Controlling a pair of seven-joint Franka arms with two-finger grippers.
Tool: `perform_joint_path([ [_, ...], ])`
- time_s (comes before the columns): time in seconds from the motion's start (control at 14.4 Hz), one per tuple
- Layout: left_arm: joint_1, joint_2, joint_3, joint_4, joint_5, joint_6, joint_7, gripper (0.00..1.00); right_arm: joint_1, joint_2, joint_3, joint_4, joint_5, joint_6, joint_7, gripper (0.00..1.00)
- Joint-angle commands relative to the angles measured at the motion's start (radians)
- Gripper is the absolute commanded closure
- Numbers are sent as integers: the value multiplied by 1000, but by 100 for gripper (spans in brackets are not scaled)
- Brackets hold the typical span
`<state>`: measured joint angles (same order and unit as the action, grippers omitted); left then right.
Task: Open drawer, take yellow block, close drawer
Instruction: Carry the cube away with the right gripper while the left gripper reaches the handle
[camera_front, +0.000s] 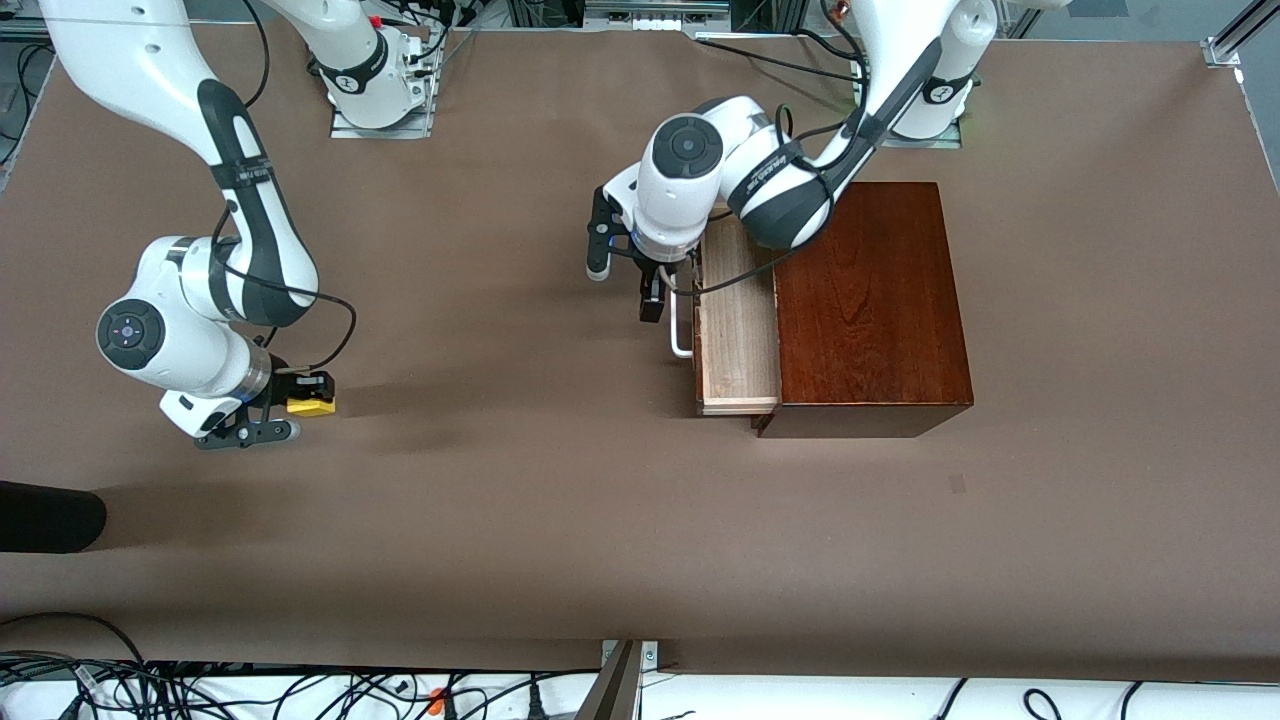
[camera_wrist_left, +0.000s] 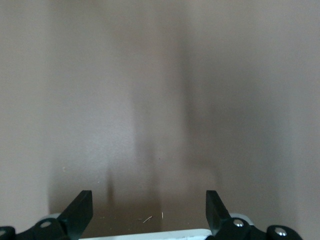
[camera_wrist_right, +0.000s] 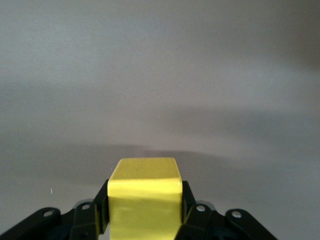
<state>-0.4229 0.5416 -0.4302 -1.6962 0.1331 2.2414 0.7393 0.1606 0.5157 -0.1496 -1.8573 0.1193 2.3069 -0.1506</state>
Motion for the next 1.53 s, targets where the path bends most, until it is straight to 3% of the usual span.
perform_joint_path([
  [0.0,-1,-3,5,-22,40,4,43,0,2,35,16,-2,52,60,80,100],
  [0.35,32,-6,8,-39,77,-31,84,0,19,81,51,0,60,137,140,100],
  [0.42,45,-9,8,-39,77,-43,84,0,19,75,53,-2,60,134,140,90],
  [0.49,59,-12,7,-37,77,-71,84,0,19,70,53,-2,59,132,132,65],
  [0.56,67,-17,7,-31,77,-103,84,0,19,60,53,-2,59,132,132,8],
  [0.63,75,-23,7,-30,77,-126,84,0,17,37,56,-2,59,128,119,0],
  [1.11,144,-45,5,-26,77,-204,88,0,8,-316,64,19,37,-185,121,0],
  [1.32,156,-46,5,-26,77,-204,94,0,-16,-381,61,154,34,-444,117,0],
  [1.46,164,-45,5,-26,77,-204,94,0,-30,-391,61,249,-13,-562,109,0],
])
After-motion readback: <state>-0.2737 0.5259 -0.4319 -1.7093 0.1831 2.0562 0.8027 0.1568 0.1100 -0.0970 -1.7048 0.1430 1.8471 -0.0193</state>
